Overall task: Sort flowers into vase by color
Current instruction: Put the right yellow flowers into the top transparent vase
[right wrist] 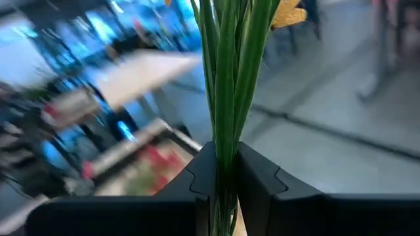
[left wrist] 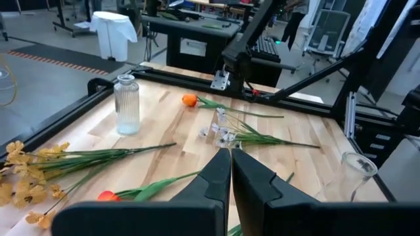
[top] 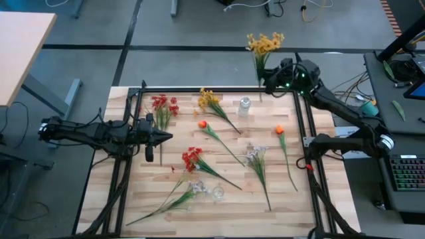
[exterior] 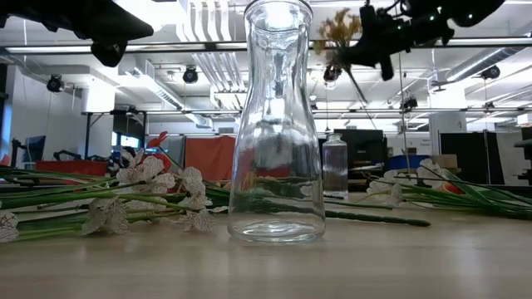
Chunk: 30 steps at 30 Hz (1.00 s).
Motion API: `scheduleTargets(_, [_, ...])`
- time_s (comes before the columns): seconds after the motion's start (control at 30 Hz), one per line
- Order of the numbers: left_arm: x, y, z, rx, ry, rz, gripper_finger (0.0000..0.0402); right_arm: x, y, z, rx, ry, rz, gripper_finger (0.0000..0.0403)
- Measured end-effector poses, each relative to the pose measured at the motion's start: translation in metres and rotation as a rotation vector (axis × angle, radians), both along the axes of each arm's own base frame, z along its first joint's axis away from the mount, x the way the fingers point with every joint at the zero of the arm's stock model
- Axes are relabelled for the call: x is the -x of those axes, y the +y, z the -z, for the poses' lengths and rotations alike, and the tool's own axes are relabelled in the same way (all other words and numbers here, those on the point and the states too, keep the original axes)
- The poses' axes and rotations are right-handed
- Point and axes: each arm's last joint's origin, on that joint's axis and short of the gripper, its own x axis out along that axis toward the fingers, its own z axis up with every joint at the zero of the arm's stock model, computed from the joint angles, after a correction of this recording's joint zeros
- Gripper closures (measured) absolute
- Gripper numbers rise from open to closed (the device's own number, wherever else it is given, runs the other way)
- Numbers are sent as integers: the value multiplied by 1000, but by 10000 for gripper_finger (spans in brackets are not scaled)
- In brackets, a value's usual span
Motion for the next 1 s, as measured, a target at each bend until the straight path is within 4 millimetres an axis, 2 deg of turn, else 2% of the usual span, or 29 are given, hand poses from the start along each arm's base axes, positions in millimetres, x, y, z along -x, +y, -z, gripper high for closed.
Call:
scheduleTargets(0.2, [0,0,0,1,-4,0,402,-21,7,19,135,-151,-52,364])
scheduleTargets(0.4, [0,0,0,8,-4,-1,402,-24,6,38,244,-226,-3,364])
scheduleTargets(0.73, [0,0,0,8,-4,-1,402,-25,4,72,335,-169,38,365])
scheduleTargets(1.0, [0,0,0,7,-3,-1,402,-31,-1,88,340,-150,39,365])
